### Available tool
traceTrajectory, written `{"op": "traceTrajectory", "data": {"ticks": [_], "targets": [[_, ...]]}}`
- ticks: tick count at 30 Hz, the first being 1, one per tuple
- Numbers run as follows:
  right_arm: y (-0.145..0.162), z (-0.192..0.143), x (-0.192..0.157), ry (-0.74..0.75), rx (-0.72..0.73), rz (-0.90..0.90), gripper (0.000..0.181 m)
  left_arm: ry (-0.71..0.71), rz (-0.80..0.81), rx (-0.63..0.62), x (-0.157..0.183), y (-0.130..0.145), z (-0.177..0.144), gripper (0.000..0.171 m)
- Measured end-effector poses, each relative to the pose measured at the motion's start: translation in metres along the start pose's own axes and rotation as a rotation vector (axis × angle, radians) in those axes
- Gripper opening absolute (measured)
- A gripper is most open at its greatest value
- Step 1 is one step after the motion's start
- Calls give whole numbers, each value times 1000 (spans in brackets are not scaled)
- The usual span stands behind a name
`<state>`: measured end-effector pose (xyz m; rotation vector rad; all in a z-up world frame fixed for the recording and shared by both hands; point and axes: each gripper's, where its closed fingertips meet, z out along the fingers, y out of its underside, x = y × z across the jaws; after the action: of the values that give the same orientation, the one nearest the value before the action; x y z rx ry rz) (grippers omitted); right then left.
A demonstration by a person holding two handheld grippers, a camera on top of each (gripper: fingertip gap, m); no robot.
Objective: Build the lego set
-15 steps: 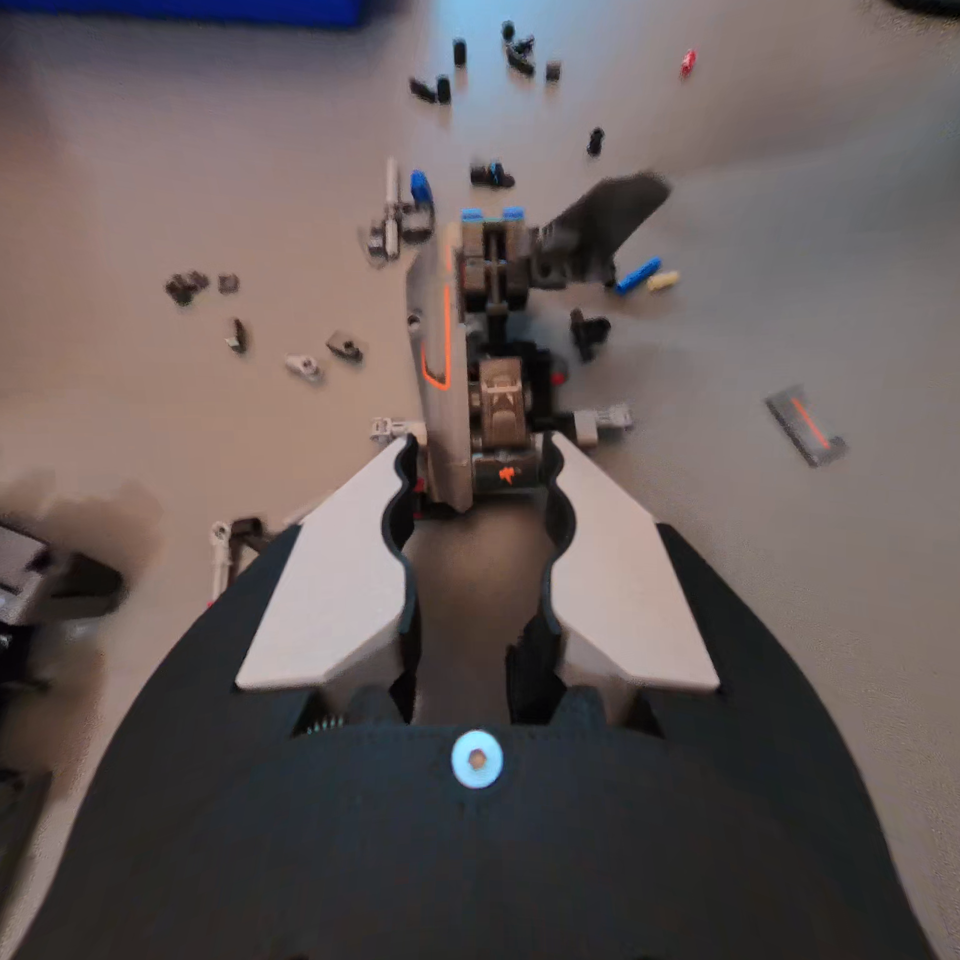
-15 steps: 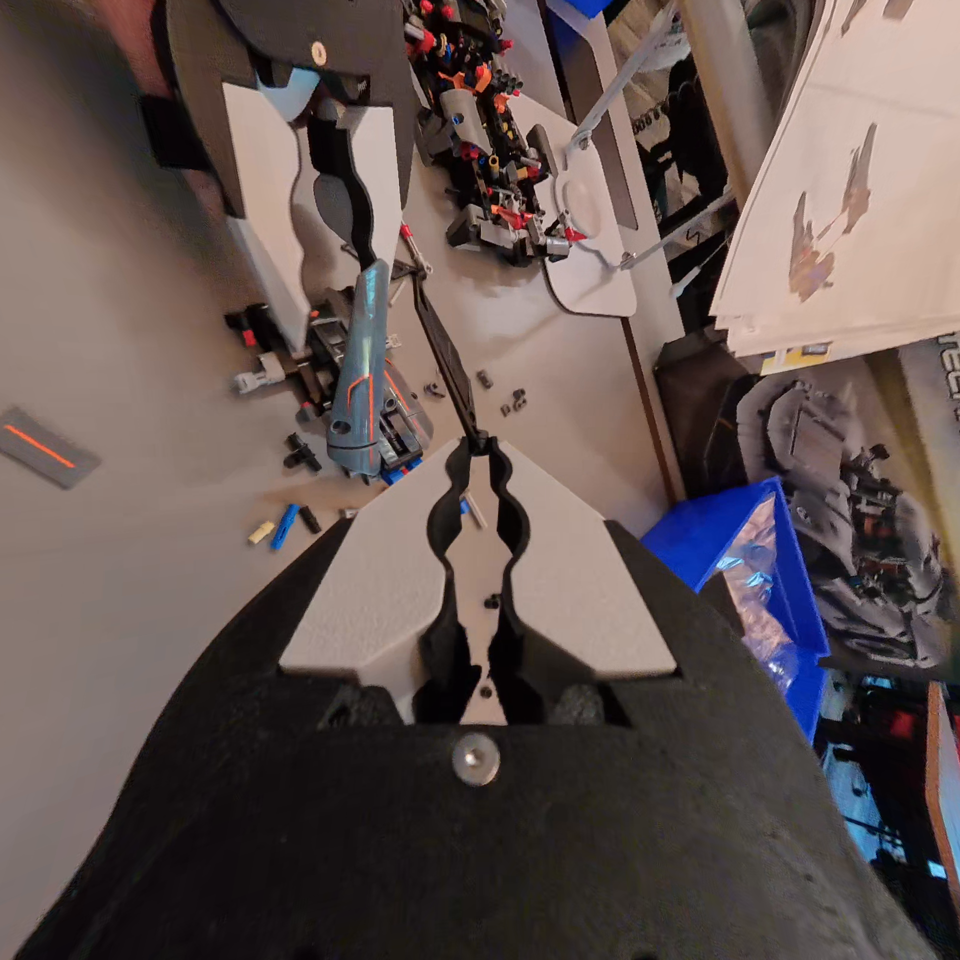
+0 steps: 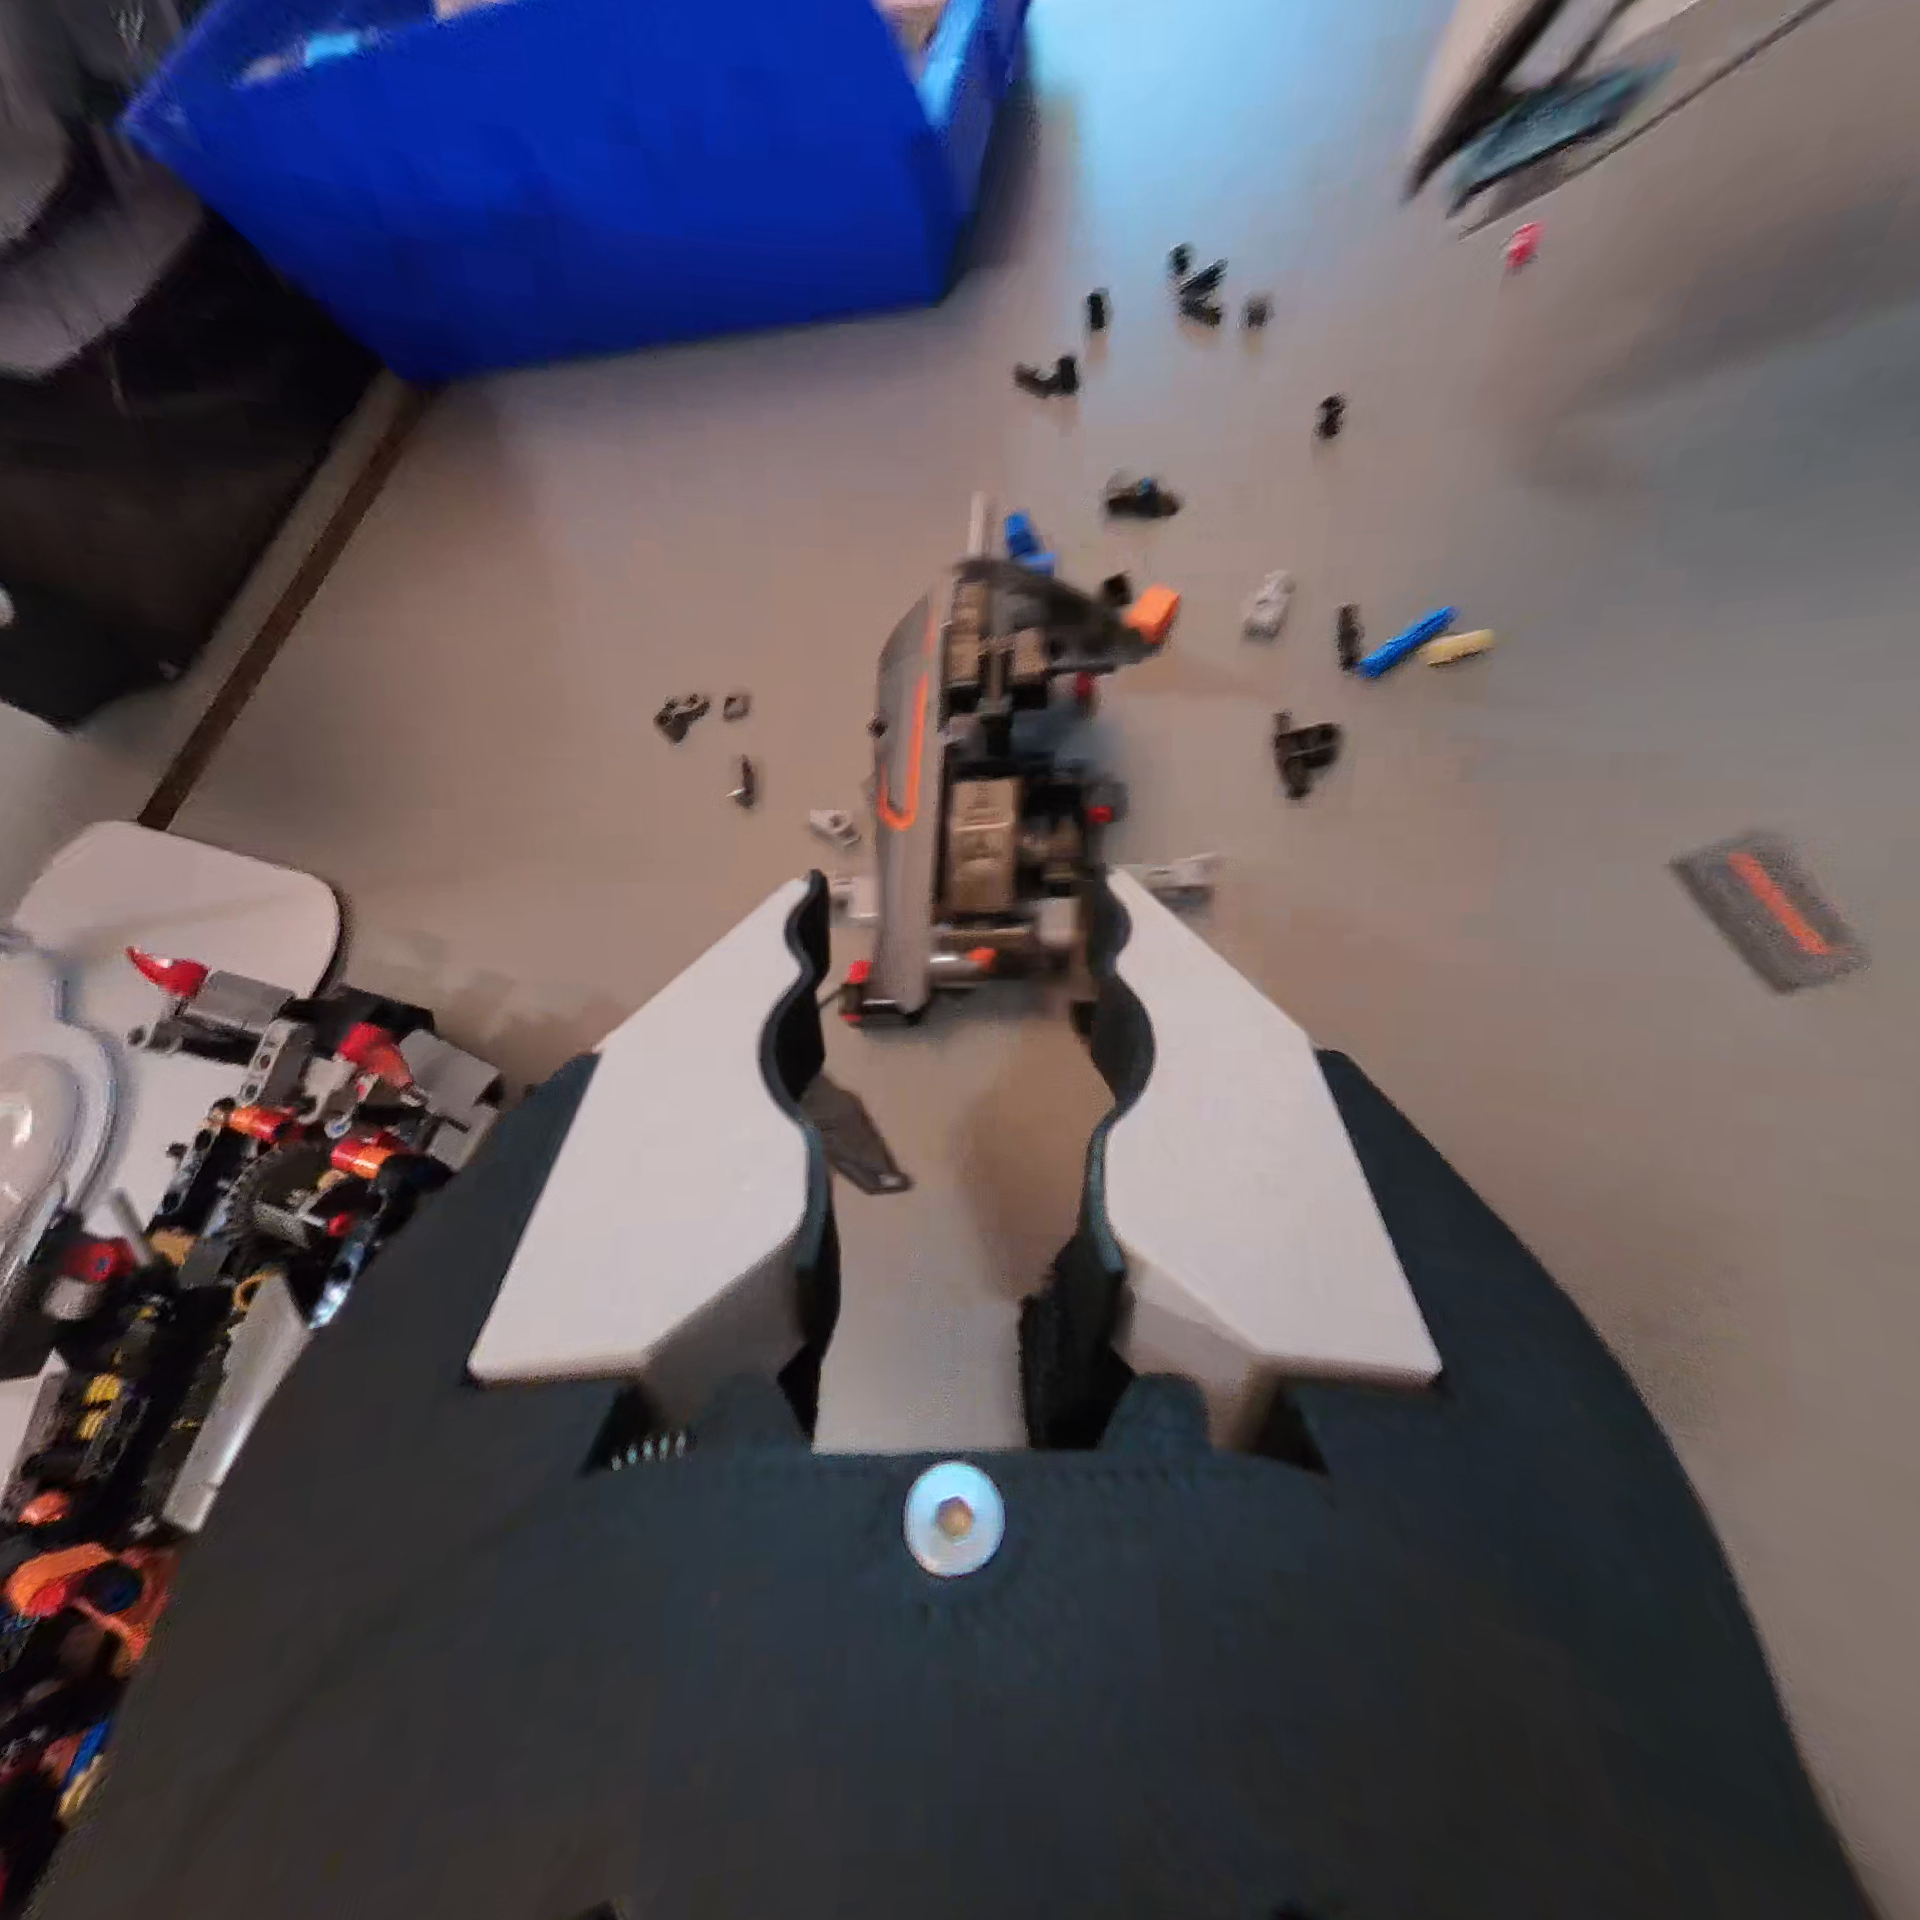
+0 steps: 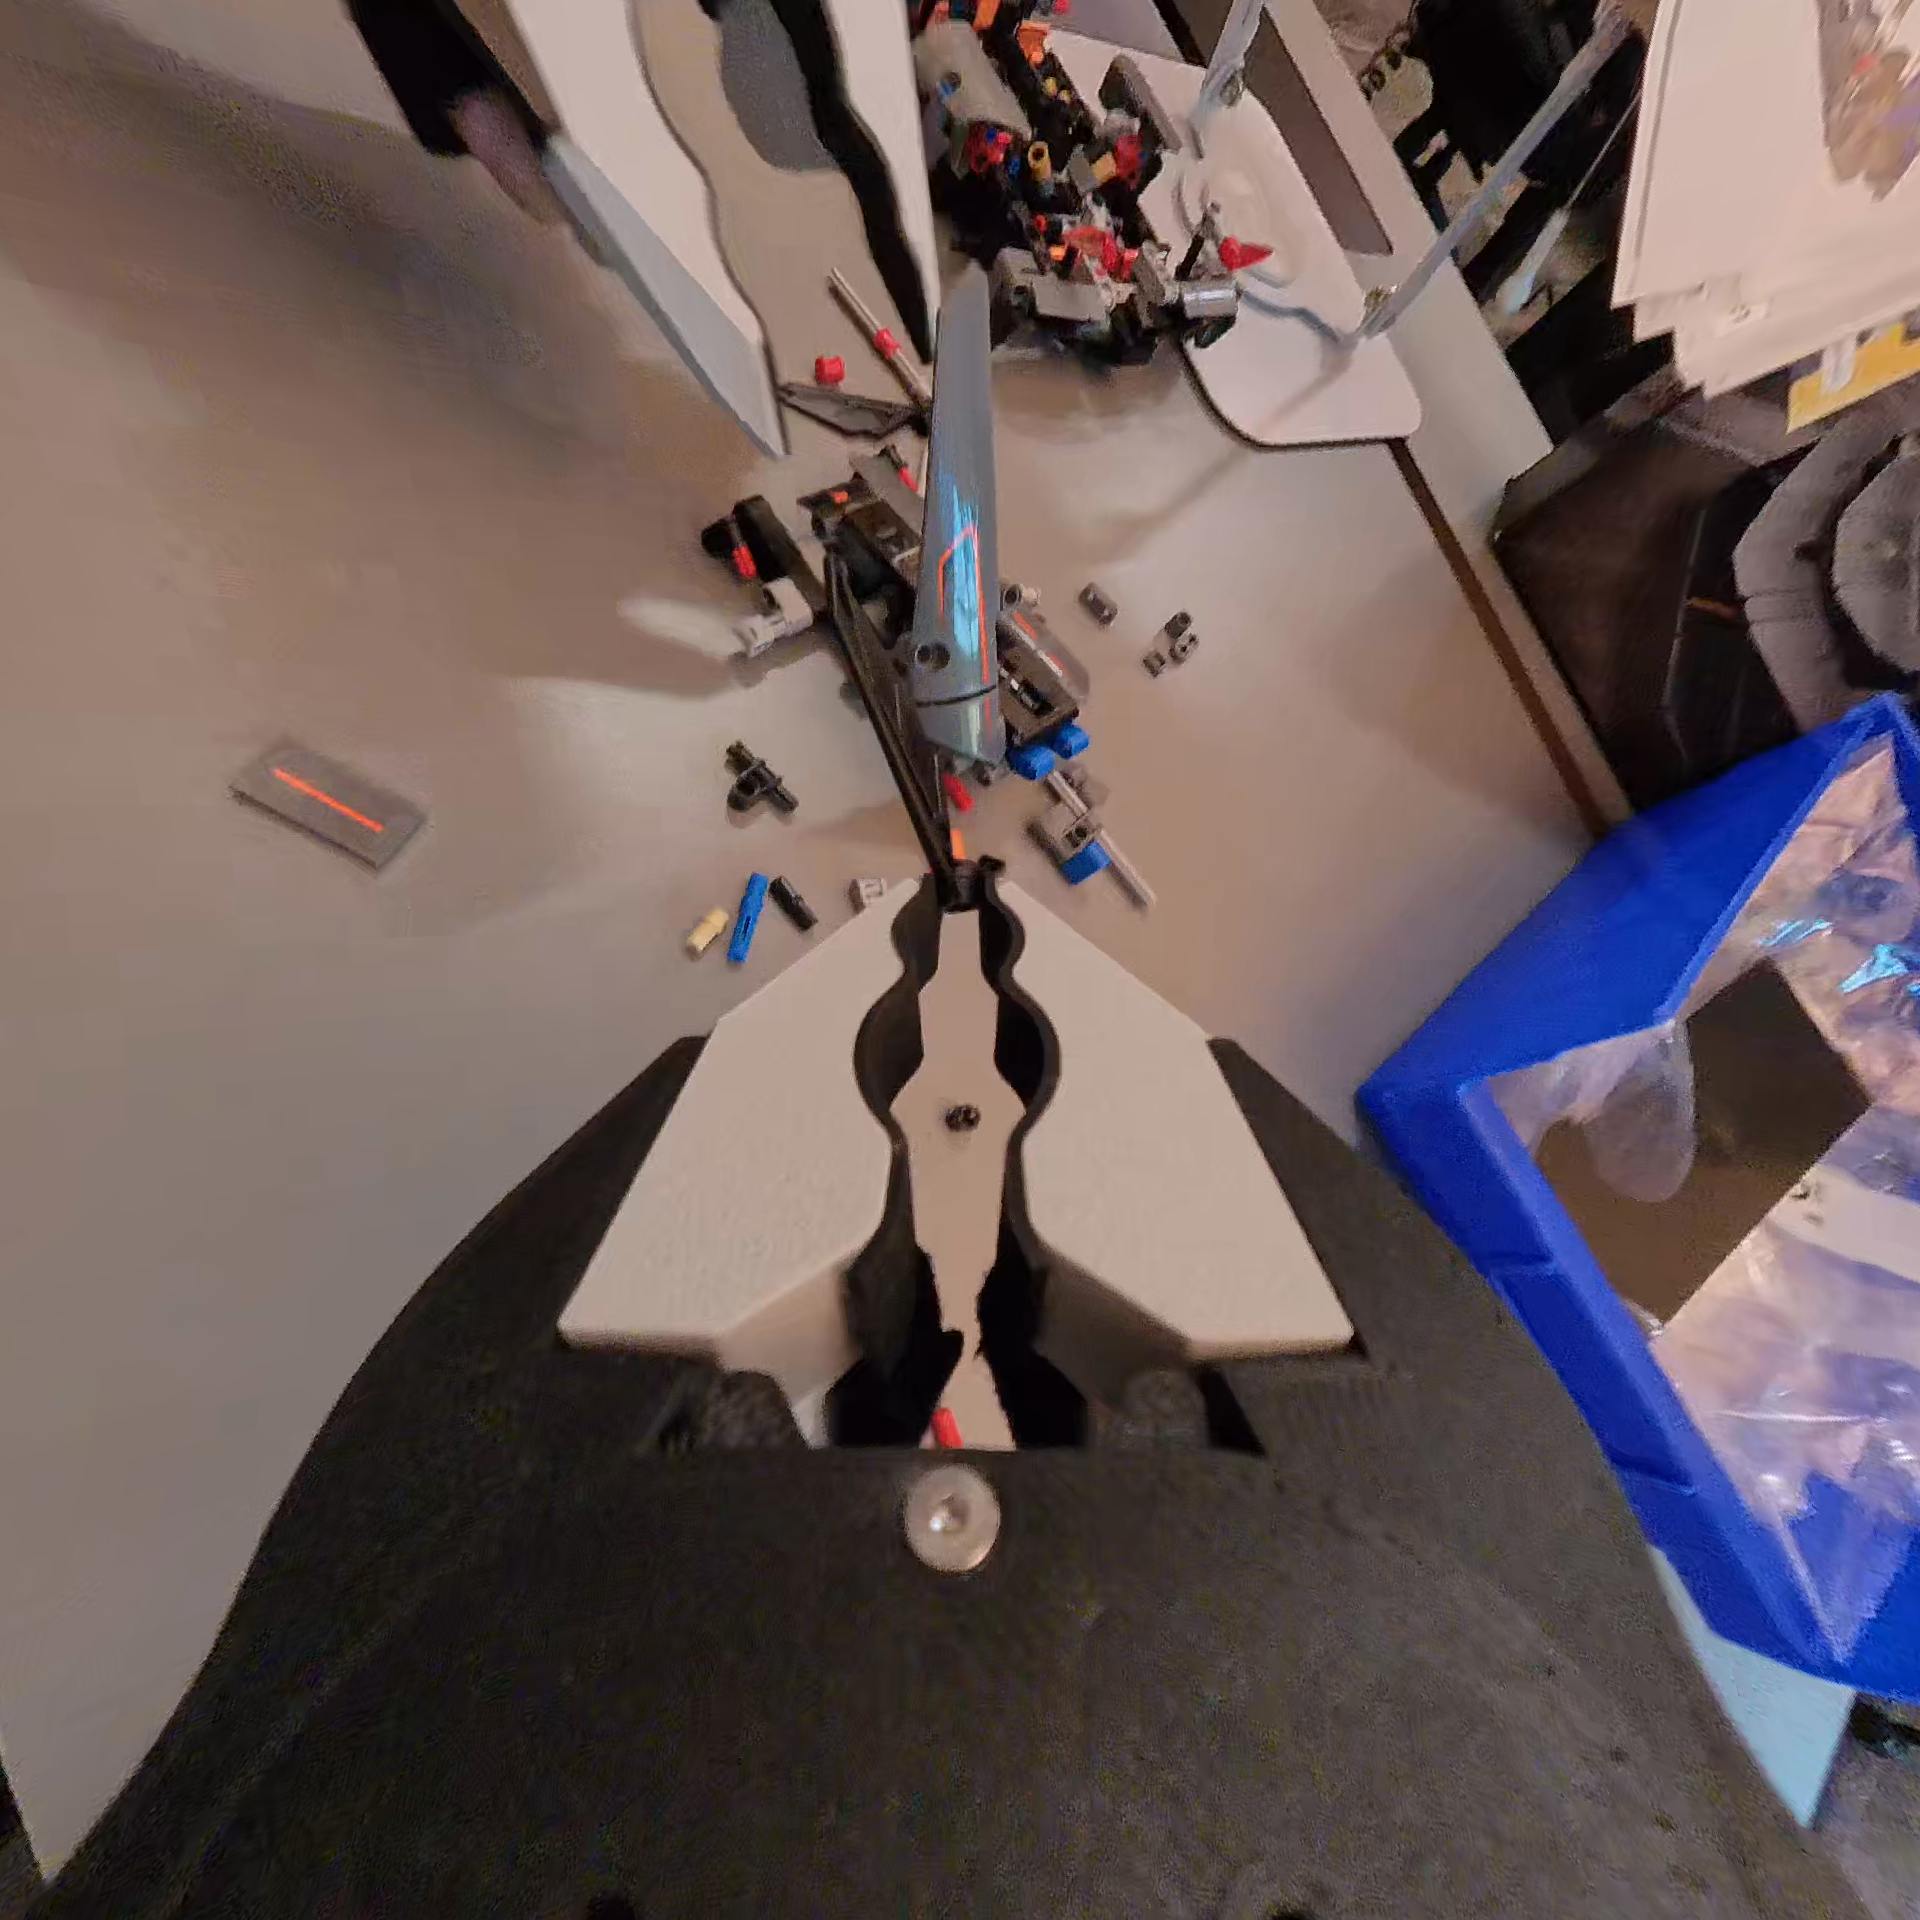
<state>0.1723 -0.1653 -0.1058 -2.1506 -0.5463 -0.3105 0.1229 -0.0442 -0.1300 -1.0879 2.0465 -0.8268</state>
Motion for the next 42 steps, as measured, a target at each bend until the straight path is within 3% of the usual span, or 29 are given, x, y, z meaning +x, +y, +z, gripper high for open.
{"op": "traceTrajectory", "data": {"ticks": [5,7,13,15,20,24,28,32,34,37,42], "targets": [[12,2,-8,-38,34,56,5,173,4,-12,72,-12,9,40],[15,2,-10,-40,44,65,5,166,36,-55,86,-9,25,40],[19,-1,-16,-41,78,87,5,112,23,-114,89,-8,58,33],[21,-1,-16,-41,89,94,5,109,21,-118,87,-9,64,12],[26,0,-16,-52,109,110,5,165,69,-110,95,-8,58,12],[28,1,-13,-57,125,127,5,126,44,-94,81,-3,37,29],[27,4,-10,-64,142,145,5,30,-139,-10,49,-13,20,42],[24,9,-9,-62,147,146,5,37,-416,120,30,-32,26,53],[22,10,-9,-62,152,148,5,67,-534,193,22,-43,29,46],[21,10,-8,-60,154,151,5,78,-614,237,13,-49,35,17],[23,8,-5,-59,162,161,5,84,-539,207,13,-48,32,13]]}}
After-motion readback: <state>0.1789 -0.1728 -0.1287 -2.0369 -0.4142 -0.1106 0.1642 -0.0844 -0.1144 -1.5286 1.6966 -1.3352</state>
